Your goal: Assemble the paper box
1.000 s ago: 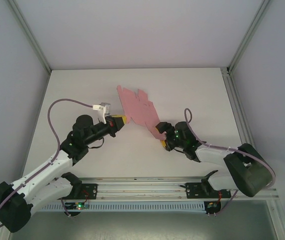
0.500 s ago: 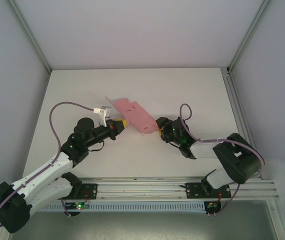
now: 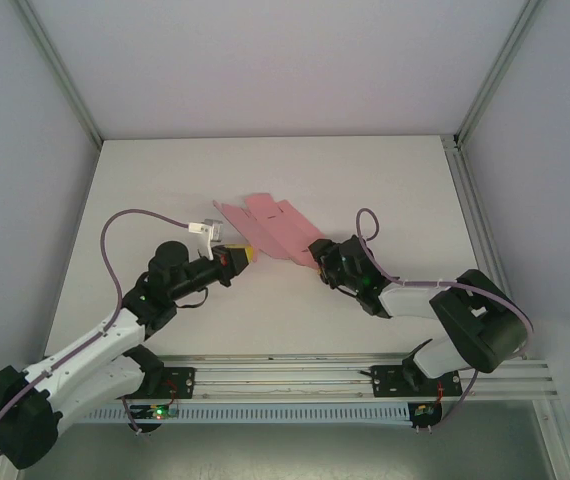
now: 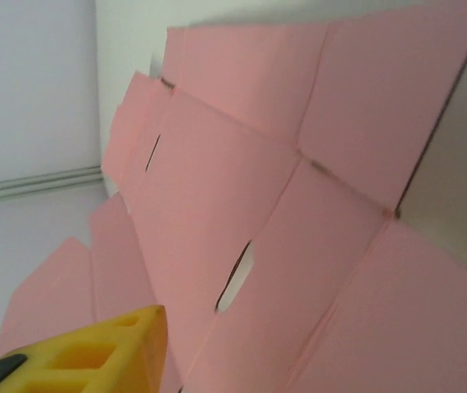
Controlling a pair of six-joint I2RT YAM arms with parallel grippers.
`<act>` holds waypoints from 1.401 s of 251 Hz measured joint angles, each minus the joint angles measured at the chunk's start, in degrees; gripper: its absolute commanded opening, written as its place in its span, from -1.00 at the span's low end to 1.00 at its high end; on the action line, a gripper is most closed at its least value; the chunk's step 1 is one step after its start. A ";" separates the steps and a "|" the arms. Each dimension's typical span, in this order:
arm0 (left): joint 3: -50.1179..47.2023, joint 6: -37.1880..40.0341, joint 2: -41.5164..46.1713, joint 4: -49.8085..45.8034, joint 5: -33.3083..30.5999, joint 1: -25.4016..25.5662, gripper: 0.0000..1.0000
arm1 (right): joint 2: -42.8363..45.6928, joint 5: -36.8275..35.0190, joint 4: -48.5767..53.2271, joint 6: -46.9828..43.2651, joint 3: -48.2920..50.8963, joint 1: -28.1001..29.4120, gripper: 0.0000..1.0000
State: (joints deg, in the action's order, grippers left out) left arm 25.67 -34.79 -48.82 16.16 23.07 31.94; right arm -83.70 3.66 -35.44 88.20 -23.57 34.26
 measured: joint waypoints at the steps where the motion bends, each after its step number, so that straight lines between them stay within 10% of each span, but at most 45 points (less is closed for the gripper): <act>1: -0.02 0.02 0.09 -0.02 0.00 0.00 -1.00 | 0.00 -0.07 0.13 -0.17 -0.07 0.00 -0.26; 61: -1.25 0.24 5.60 -2.80 0.37 0.07 -0.95 | 0.37 -2.23 2.56 -5.44 -2.75 0.02 -0.83; 86: -1.84 0.35 7.56 -6.95 -0.72 0.31 0.24 | 2.58 -3.65 4.33 -10.32 -3.78 0.00 -0.89; 111: -1.64 0.61 10.56 -11.30 -3.26 0.31 1.00 | 6.54 -6.05 6.91 -19.12 -4.37 -0.42 -0.97; 163: 4.48 2.84 14.03 -24.48 -14.29 0.31 1.00 | 16.79 -6.45 12.98 -42.36 -8.83 -1.95 -1.00; 219: 18.43 5.99 3.15 -32.26 -24.61 -3.10 1.00 | 21.20 9.90 13.40 -57.27 -12.81 -8.26 -1.00; 285: 13.70 9.66 -7.21 -18.12 -1.44 -23.67 1.00 | 19.04 32.06 13.11 -64.70 -17.00 -9.09 -1.00; 351: 11.43 17.11 -14.03 -5.38 16.98 -26.82 0.96 | 17.73 43.08 11.30 -64.74 -20.11 -9.14 -1.00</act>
State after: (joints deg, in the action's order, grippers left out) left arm 37.10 -17.67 -62.85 10.79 40.05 5.13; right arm -65.98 46.74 -24.14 23.46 -43.68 25.12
